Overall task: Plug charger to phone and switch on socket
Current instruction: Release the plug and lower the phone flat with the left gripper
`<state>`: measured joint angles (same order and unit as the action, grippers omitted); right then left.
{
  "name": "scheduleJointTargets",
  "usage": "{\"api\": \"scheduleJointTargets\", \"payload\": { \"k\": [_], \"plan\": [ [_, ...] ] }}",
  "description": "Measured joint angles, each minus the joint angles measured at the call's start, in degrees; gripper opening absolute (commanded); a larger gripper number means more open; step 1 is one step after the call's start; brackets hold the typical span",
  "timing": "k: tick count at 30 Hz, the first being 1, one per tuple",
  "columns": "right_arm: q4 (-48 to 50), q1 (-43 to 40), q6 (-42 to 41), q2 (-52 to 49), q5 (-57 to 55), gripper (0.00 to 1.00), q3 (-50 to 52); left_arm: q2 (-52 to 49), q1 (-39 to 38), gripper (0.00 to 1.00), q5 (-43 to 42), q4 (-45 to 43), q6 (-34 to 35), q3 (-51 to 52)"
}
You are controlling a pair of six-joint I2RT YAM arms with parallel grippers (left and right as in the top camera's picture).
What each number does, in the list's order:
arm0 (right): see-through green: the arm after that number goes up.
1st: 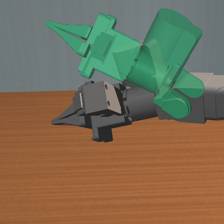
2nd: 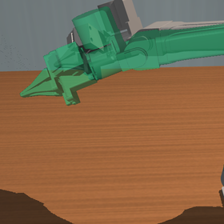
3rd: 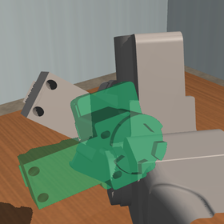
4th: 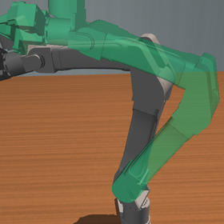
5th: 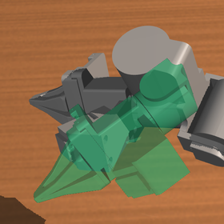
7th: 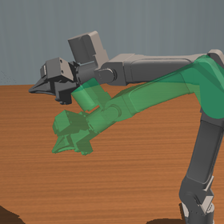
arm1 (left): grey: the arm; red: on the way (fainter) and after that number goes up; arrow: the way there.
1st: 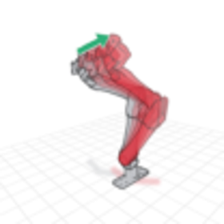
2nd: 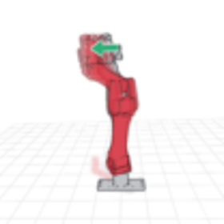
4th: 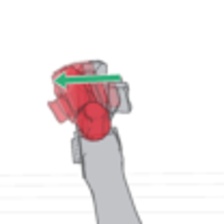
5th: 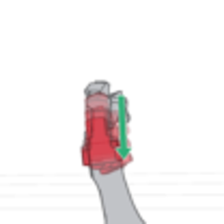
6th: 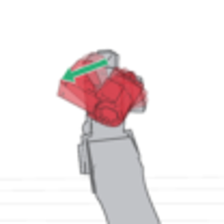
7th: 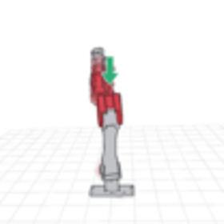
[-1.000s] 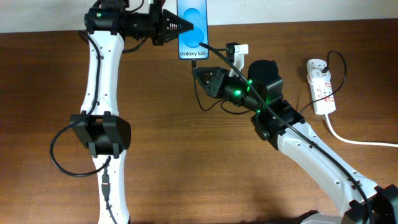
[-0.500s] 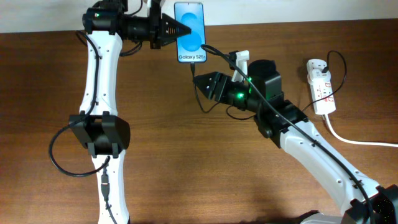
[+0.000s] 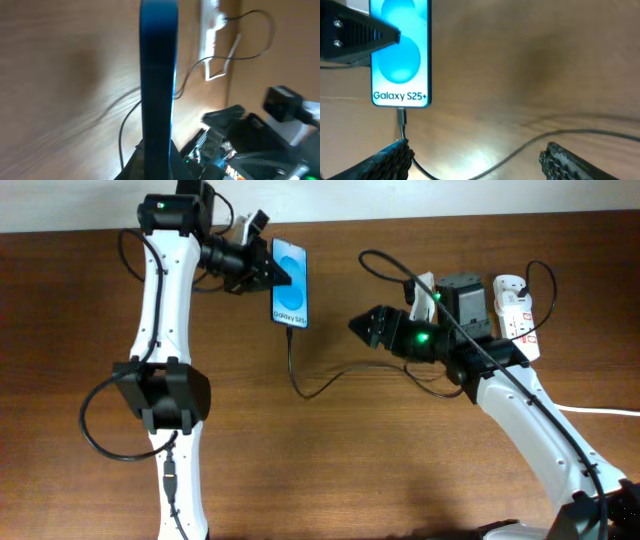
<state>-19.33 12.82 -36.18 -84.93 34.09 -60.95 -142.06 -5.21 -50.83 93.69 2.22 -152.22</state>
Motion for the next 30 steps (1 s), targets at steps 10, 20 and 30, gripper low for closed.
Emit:
{"api": "scheduleJointTargets", "payload": {
  "k": [10, 20, 30],
  "plan": [
    [-21.2, -2.4, 8.6, 0.2, -8.7, 0.98, -4.1, 0.0, -1.2, 0.00, 6.2, -15.0, -1.1, 24.3],
    [-32.6, -4.2, 15.7, 1.2, -17.8, 0.98, -13.0, 0.0, -2.3, 0.00, 17.8, -20.9, 4.7, 26.8],
    [-33.7, -4.2, 15.7, 1.2, -18.9, 0.98, -13.0, 0.0, -6.1, 0.01, 21.0, -21.1, 8.3, 26.8]
  ]
}}
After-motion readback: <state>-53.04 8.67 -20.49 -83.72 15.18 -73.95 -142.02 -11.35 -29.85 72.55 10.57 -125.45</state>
